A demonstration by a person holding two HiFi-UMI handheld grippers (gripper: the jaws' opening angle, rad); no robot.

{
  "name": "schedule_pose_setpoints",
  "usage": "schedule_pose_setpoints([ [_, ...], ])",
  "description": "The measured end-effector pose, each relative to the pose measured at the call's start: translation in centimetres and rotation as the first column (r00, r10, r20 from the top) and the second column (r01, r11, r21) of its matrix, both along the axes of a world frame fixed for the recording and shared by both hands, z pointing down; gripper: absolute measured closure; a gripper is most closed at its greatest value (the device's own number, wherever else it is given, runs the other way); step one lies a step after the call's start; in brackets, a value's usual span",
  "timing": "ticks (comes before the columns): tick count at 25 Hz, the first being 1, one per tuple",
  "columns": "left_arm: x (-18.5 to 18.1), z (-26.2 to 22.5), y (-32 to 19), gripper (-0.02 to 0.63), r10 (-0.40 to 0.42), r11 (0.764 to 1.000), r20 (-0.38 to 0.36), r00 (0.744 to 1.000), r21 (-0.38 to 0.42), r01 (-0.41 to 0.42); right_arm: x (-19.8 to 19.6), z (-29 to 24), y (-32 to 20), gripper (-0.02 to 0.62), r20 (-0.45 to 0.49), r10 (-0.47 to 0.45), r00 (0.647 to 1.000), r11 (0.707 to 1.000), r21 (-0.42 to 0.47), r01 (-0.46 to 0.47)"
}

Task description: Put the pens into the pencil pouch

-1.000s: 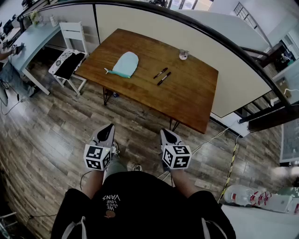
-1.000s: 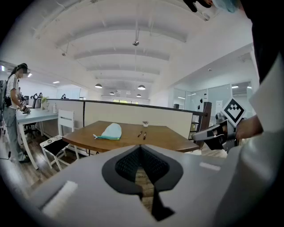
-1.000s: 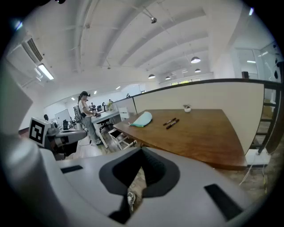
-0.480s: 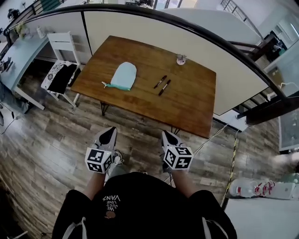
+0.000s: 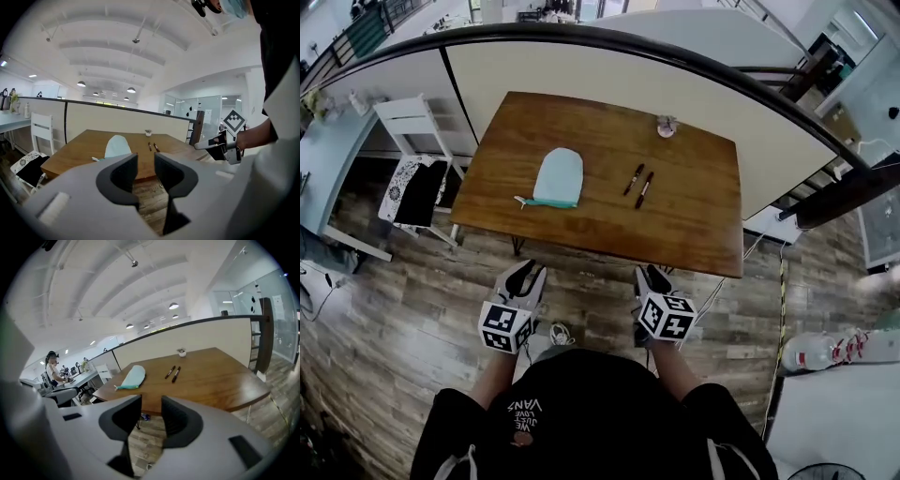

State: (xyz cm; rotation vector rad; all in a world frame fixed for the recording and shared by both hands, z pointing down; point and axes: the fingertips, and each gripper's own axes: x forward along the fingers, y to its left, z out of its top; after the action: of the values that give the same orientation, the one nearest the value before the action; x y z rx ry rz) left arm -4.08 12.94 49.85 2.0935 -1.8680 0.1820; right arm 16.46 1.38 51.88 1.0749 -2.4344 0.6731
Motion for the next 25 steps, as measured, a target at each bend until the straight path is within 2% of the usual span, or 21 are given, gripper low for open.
schedule_pose_setpoints([
  [1,-0.5,0.2,-0.1,0.476,0.011,1.0,-0.009,1.0,-0.006,-0.011,-0.3,0.3,0.0,0.486,-0.003,0.015,1.0,1.0,-0.013,-0.015],
  [2,-1.0,0.5,-0.1,0.457,0.02,1.0,-0.017,1.0,-0.011,-0.02,-0.6,0.5,0.1,0.485,-0.005,0.027,1.0,0.999,-0.024,-0.027],
  [12,-3.1,2.5,-1.7,0.449,0.062,0.997,-0.041,0.997,-0.036,-0.063,-2.3,2.4,-1.3,0.485,-0.083,0.094,0.992,0.994,-0.041,-0.098],
  [19,-4.6,2.2,-5.4,0.449,0.059,0.998,-0.01,0.998,-0.028,-0.059,-3.9,4.3,-6.3,0.485,-0.123,0.088,0.989,0.994,-0.056,-0.095],
  [25,-6.1,2.2,-10.2,0.449,0.061,0.998,0.005,0.998,-0.035,-0.06,-4.7,5.9,-12.7,0.485,-0.166,0.108,0.98,0.991,-0.061,-0.119],
])
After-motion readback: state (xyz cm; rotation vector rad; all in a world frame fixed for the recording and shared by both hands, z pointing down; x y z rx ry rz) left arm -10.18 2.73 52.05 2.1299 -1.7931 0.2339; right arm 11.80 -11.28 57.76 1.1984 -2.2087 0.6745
